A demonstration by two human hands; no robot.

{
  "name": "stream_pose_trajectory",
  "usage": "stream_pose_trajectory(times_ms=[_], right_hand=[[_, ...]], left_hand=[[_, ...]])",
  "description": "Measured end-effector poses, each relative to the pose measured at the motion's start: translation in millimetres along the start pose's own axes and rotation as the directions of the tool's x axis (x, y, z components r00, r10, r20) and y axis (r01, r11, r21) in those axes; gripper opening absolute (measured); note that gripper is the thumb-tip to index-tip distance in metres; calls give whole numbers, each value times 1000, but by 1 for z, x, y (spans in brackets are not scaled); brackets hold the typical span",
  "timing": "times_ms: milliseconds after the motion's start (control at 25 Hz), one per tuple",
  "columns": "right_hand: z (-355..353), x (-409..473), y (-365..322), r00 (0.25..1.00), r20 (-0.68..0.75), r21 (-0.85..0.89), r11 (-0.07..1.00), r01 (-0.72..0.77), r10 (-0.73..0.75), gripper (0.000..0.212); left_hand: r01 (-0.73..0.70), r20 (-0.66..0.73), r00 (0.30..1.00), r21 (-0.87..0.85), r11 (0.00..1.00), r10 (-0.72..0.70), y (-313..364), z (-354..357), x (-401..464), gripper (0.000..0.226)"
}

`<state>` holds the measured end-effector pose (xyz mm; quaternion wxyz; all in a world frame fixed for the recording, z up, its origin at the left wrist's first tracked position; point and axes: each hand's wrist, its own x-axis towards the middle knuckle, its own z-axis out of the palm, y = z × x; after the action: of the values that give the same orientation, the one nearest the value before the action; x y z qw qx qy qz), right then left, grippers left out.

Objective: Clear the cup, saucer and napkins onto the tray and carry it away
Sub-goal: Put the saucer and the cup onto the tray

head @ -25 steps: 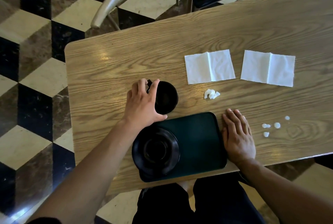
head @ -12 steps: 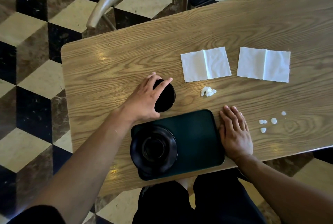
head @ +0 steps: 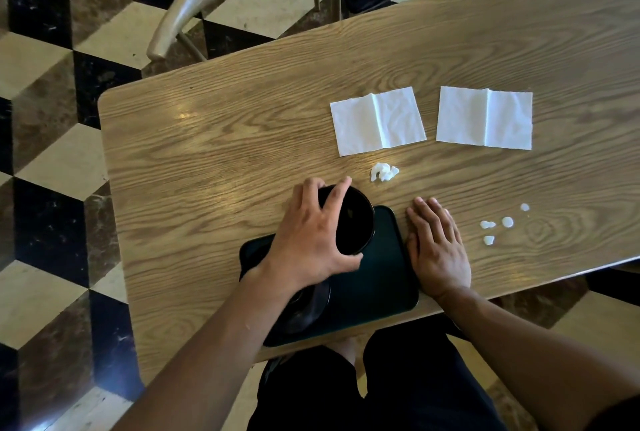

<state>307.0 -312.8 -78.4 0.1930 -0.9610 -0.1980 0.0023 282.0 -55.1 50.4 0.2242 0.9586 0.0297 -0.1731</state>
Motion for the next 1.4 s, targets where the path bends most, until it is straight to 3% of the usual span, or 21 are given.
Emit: stream_pose_trajectory(times_ms=[200,600,1400], right_hand=[[2,0,2,1000,-7,1,1000,9,-9,45],[2,0,2,1000,-8,9,1000,5,-5,45],[2,0,2,1000,-10,12,1000,9,-8,44]], left_hand=[[27,59,998,31,999,-28,17,25,-9,118],[30,-10,1000,173,984,-29,33,42,-8,115],[72,-34,997,209,975,-66,26,44,-23,117]])
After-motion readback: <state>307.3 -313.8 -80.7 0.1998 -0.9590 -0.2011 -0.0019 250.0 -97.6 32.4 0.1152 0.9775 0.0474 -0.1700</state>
